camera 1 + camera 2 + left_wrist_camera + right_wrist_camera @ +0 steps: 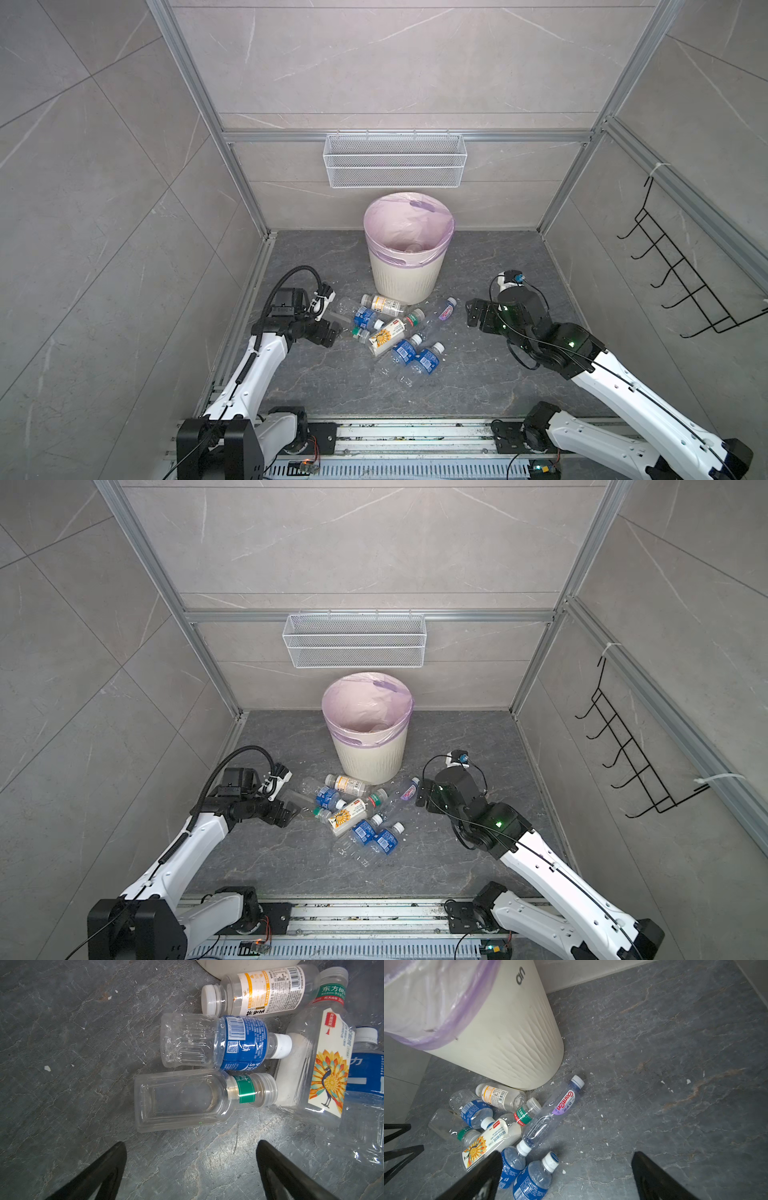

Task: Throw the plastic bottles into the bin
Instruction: 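Withdraw the right gripper from the bin and lower it toward the bottles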

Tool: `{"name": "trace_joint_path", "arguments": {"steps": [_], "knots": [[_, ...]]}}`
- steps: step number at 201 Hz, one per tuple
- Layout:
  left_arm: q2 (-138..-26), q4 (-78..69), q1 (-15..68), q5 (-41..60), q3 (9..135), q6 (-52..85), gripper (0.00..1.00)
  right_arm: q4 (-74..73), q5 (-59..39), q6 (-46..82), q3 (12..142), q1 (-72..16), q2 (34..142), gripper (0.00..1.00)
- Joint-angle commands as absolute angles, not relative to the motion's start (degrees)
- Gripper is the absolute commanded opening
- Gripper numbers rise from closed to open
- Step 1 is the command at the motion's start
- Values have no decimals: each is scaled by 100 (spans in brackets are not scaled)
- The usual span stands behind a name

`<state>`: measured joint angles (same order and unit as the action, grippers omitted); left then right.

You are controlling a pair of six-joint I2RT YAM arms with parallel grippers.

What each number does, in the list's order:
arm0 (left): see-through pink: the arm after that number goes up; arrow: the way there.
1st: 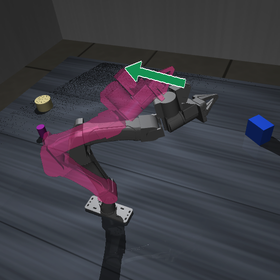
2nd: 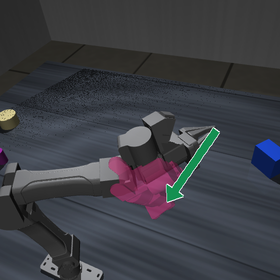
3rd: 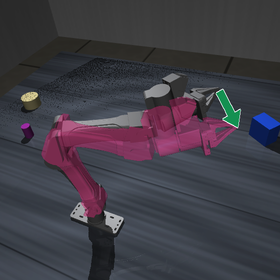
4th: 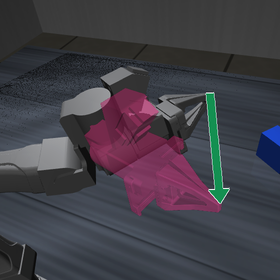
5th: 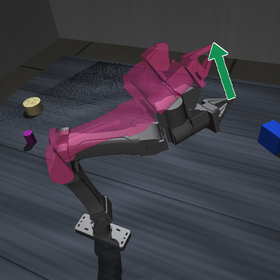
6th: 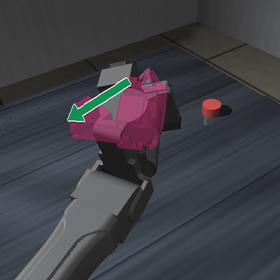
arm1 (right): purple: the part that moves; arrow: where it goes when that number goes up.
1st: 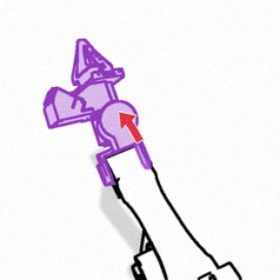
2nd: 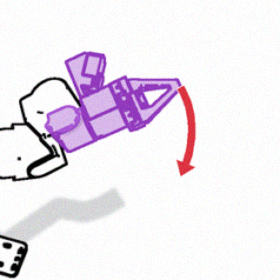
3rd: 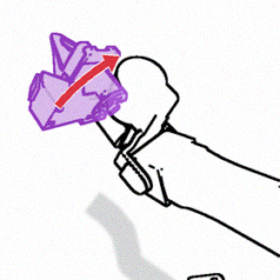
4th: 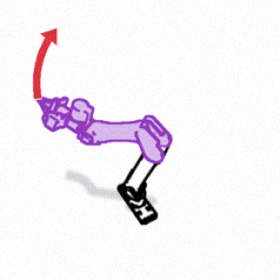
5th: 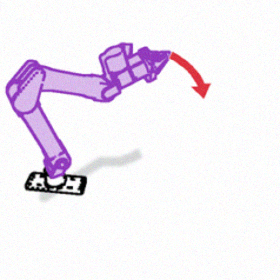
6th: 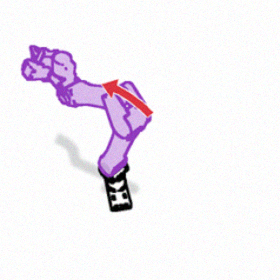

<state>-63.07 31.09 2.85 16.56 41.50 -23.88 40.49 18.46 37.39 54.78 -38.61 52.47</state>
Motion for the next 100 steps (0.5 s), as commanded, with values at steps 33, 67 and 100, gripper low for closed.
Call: {"name": "trace_joint_path", "arguments": {"steps": [33, 67, 100], "knots": [[-6258, 3239, 271, 1842, 4113, -2741, 99, 3980, 1474, 4083, 5107, -3991, 5341, 99], [-6212, 3238, 388, 1887, 4129, -2734, 99, 3973, 1525, 4266, 4971, -4136, 5526, 99], [-6100, 3184, 849, 1507, 4139, -2604, 98, 3845, 1483, 4407, 4816, -4173, 5583, 99]]}}
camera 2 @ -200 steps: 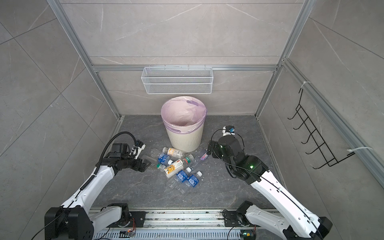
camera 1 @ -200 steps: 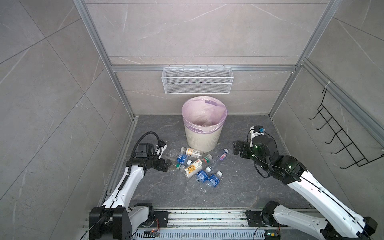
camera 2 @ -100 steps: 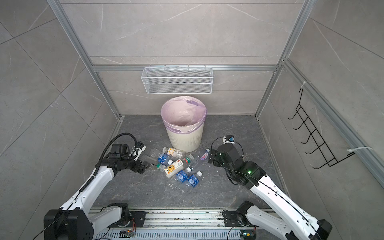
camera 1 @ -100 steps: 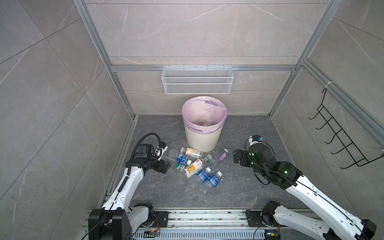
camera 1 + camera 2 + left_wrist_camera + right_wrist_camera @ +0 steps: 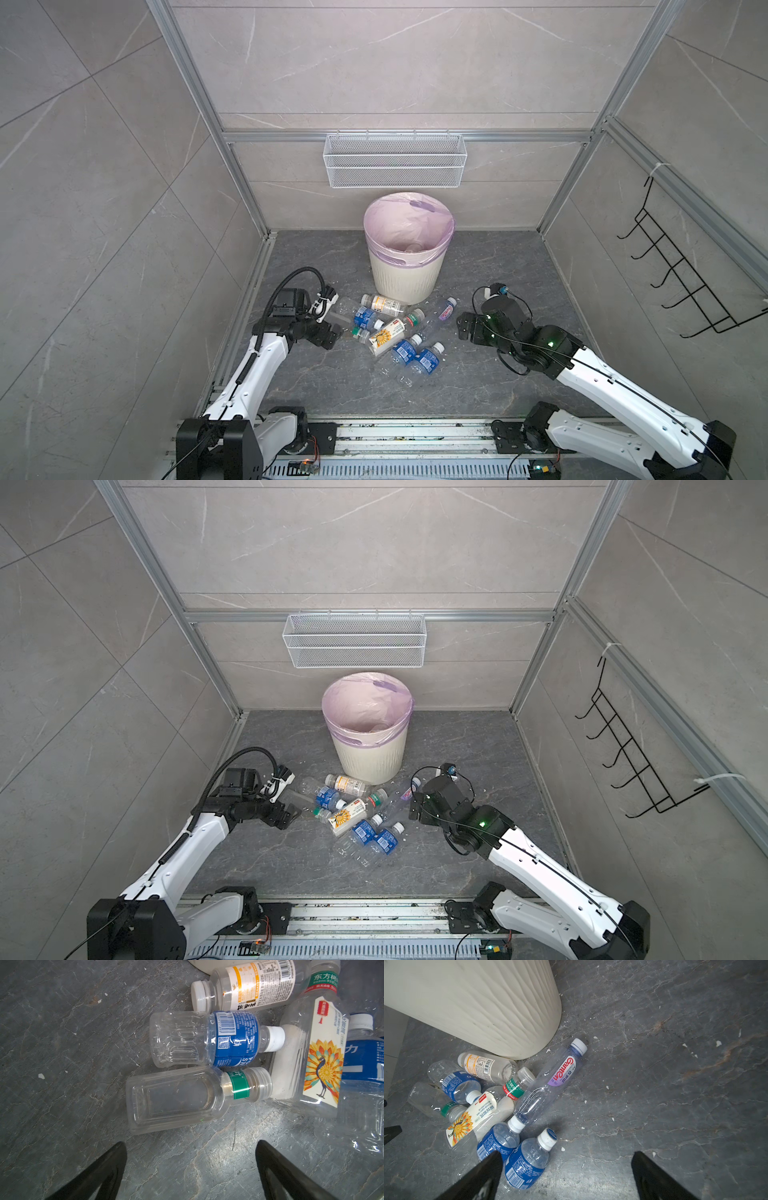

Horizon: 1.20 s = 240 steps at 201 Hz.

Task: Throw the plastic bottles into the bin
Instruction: 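Withdraw the right gripper from the bin and lower it toward the bottles, then lower the right gripper onto the blue-labelled water bottle and close it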

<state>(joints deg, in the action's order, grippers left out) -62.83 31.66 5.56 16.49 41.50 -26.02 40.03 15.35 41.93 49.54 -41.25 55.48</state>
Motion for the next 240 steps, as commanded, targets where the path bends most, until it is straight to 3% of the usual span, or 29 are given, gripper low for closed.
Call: {"name": "trace_joint_path", "arguments": {"steps": [1, 92, 193, 240], "knots": [[-6091, 3183, 864, 1501, 4140, -2598, 98, 3838, 1480, 4414, 4816, -4174, 5586, 99], [-6419, 3125, 1517, 1213, 4359, -2559, 98, 3546, 1344, 4746, 4558, -4480, 5790, 95], [-6667, 2961, 1803, 1202, 4342, -2450, 98, 3172, 1438, 5033, 4551, -5071, 6491, 84], [-6592, 2901, 1977, 1109, 4271, -2496, 98, 2881, 1468, 5619, 4503, -5574, 6895, 87]]}}
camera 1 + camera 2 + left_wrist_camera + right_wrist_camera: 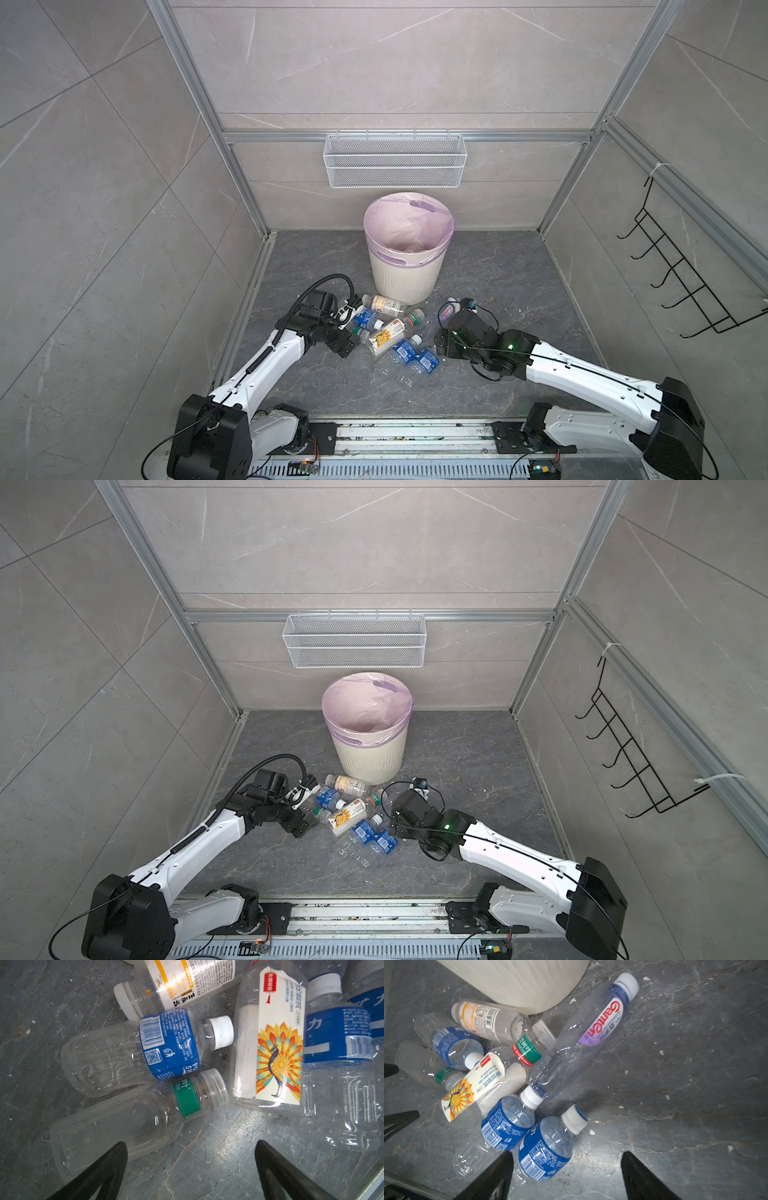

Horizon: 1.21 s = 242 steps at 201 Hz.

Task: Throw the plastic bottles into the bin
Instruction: 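Lower the right gripper onto the blue-labelled water bottle and close it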

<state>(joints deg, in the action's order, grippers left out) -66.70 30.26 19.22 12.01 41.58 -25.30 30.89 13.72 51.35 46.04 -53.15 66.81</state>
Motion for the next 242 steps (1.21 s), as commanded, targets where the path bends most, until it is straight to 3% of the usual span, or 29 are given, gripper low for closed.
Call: {"name": "trace_joint_path", "arguments": {"steps": [1, 71, 194, 242], "knots": [[-6596, 2901, 1977, 1108, 4271, -2492, 98, 2878, 1472, 5644, 4497, -5586, 6910, 87], [-6464, 2783, 1983, 994, 4204, -2400, 98, 2731, 1759, 7041, 4786, -6602, 8024, 95], [-6258, 2751, 1980, 889, 4114, -2358, 98, 2318, 1713, 7466, 4612, -6654, 8470, 95], [-6287, 2749, 1982, 888, 4096, -2341, 98, 2190, 1683, 7506, 4478, -6665, 8532, 89]]}}
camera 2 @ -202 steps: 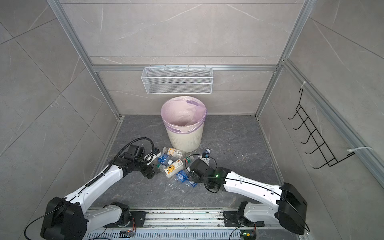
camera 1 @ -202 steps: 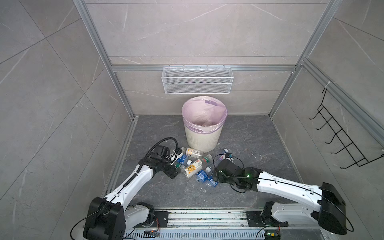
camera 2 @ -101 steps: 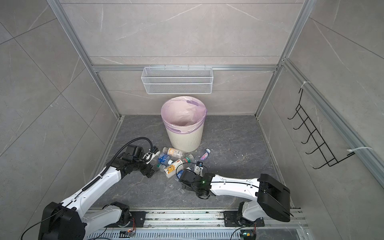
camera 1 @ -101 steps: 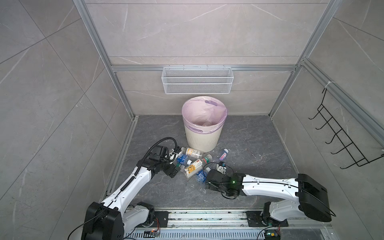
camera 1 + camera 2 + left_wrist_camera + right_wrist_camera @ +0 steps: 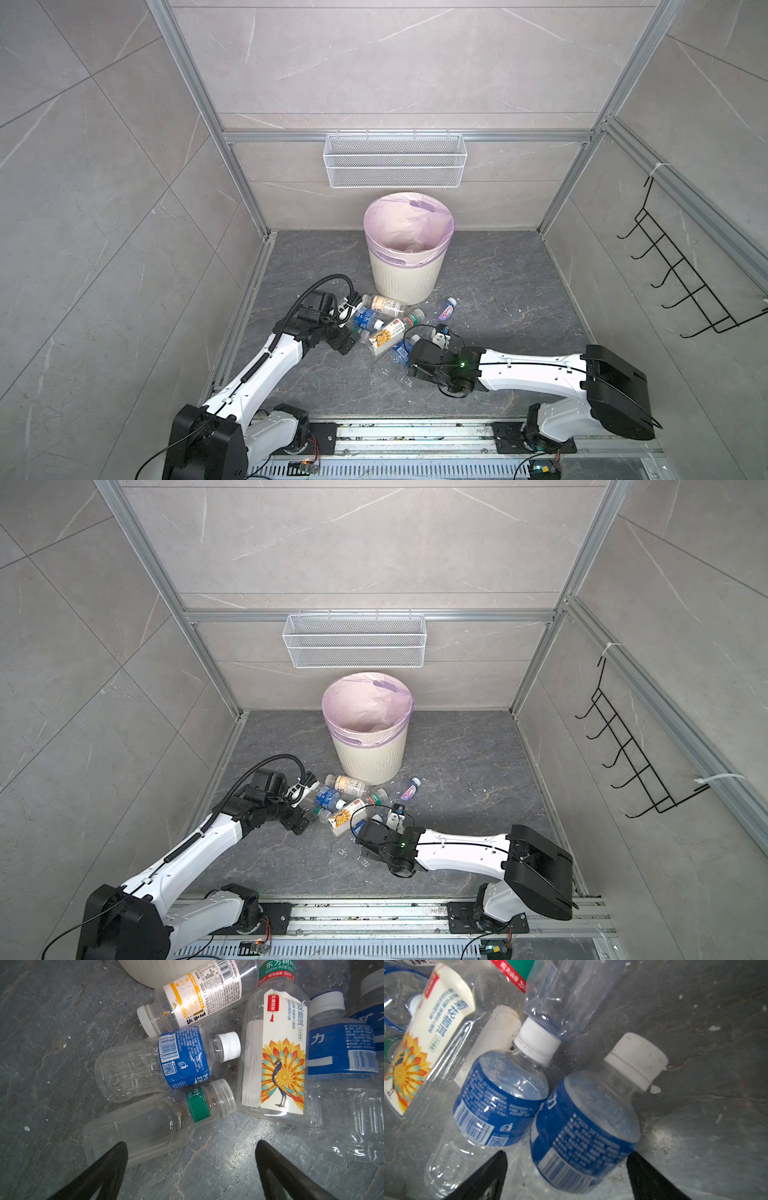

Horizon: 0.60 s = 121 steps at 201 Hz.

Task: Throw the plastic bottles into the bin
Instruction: 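Lower the right gripper onto the blue-labelled water bottle and close it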

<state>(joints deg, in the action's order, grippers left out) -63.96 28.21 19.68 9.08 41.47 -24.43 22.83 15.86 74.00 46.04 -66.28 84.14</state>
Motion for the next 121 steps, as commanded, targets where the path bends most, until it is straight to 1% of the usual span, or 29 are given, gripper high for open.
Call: {"name": "trace_joint_path", "arguments": {"steps": [1, 89, 121], "knots": [[-6286, 2750, 1984, 888, 4096, -2340, 98, 2189, 1681, 7510, 4476, -6659, 8533, 89], [-6329, 2733, 1978, 868, 4061, -2337, 98, 2297, 1723, 7584, 4385, -6654, 8657, 80], [-6354, 2731, 1980, 861, 4052, -2331, 98, 2267, 1705, 7583, 4367, -6658, 8760, 78]]}}
